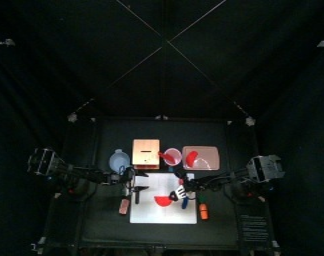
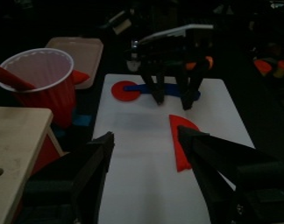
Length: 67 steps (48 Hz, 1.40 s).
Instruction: Place bottom half of dough on plate
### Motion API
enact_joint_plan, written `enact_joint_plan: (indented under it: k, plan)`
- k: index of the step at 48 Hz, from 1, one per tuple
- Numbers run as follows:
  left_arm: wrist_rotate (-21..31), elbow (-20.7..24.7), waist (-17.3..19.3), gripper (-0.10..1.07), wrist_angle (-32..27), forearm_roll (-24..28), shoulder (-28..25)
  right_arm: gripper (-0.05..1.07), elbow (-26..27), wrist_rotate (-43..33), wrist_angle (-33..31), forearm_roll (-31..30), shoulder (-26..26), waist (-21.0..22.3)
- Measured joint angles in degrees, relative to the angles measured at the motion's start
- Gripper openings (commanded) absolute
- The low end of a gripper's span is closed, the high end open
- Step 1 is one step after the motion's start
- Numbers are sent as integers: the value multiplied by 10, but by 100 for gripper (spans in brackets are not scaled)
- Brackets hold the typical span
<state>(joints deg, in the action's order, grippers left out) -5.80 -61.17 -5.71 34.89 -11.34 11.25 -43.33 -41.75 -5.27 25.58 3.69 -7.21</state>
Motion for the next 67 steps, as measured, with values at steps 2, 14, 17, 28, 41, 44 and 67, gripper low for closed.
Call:
enact_joint_plan:
  k: [2, 14, 17, 28, 41, 44, 67]
  plan:
    - [1, 0, 0, 93, 0, -1, 0, 104, 6, 0, 2, 1, 6, -3]
    - [1, 0, -2, 93, 0, 0, 0, 104, 33, 1, 4, 7, 32, -17]
    - [1, 0, -2, 93, 0, 0, 0, 104, 40, 2, 6, 7, 37, -18]
    - [1, 0, -4, 93, 0, 0, 0, 103, 51, 2, 7, 4, 48, -23]
    - [1, 0, -4, 93, 0, -1, 0, 94, 57, 2, 6, 5, 66, -24]
    - [1, 0, -4, 93, 0, -1, 0, 91, 58, 2, 7, 4, 69, -23]
    - [1, 0, -6, 93, 0, 0, 0, 62, 70, 1, -10, -11, 92, -22]
